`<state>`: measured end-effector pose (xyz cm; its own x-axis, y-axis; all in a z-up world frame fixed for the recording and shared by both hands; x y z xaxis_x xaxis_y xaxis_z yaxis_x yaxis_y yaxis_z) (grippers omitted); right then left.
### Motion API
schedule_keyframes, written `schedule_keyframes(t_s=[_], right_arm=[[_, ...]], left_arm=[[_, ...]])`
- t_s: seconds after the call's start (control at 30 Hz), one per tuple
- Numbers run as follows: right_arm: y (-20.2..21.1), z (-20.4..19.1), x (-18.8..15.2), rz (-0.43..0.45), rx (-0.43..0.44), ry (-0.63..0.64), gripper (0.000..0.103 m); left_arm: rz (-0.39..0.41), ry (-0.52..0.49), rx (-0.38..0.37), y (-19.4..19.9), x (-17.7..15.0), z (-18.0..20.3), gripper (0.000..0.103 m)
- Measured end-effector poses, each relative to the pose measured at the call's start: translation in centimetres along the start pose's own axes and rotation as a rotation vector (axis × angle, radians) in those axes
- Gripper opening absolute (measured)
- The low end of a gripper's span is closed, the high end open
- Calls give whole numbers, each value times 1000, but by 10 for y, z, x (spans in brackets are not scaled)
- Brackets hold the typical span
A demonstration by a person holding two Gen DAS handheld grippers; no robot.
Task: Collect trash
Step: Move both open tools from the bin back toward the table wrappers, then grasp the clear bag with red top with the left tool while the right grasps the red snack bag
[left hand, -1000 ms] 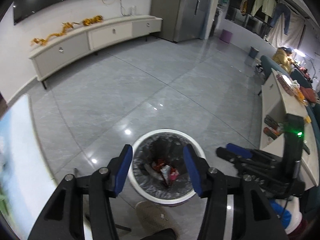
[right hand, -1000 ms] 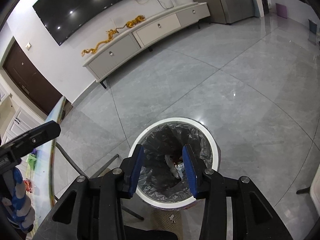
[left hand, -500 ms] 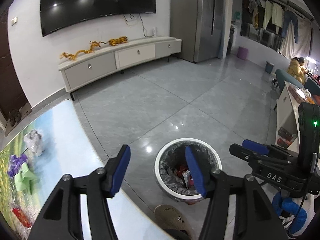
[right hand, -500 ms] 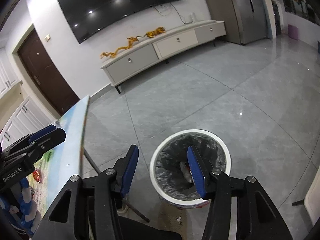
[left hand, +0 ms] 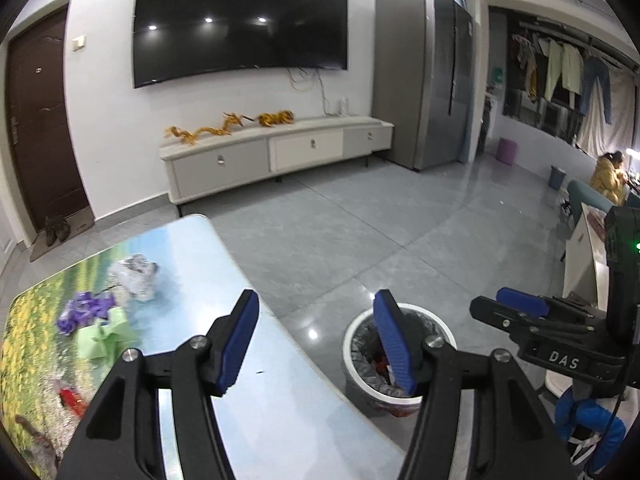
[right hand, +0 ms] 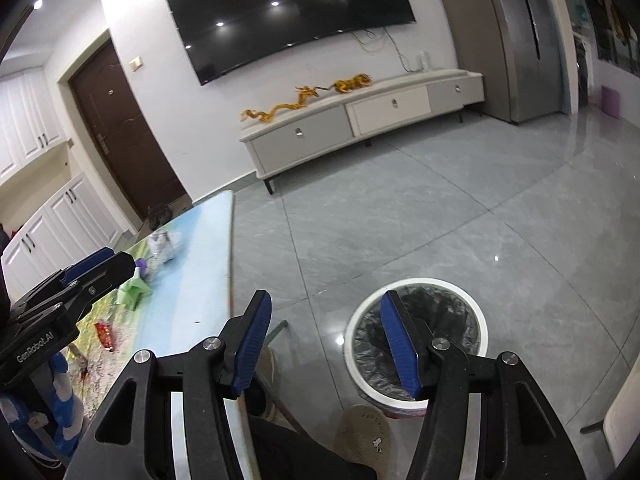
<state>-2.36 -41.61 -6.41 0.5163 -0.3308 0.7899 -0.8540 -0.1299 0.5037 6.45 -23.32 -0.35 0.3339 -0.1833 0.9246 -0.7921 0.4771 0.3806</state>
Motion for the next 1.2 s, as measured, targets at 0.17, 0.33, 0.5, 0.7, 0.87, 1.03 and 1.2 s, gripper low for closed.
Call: schedule_keyframes(t_s=[0.17,0.33,0.5,0.7,0.87,1.03,1.2], right_arm=[[15,-32,9,32,50,51,56],[33,-65,17,66,101,95,57],[50,-98,25,102,152,137,58],[61,-139,31,117,218,196,58],[51,-175,26,89,277,231,58],[29,-211,14,37,328,267,58],[0,-252,-10,-52,371,319,58]], left_arm=[[62,3,52,30,9,-23,58],[74,-6,101,66,9,-51,58],[93,10,154,101,4,-88,58],[95,62,276,136,-14,-153,58],[50,124,383,157,-46,-217,58],[-4,181,471,169,-87,-280,60],[-66,273,489,169,-131,-324,60]])
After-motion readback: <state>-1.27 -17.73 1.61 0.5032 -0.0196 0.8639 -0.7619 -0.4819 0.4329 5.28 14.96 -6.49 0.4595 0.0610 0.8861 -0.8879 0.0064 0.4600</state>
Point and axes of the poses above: each gripper's, at about its wrist camera, not at the fingertips, and y roughly against the way its jaws point, z to its right, x to its top, the point moved 8 cm from there along -y, roughly the way its jaws point, and after that the axes turned 12 degrees about z, right-handed, at the moved point
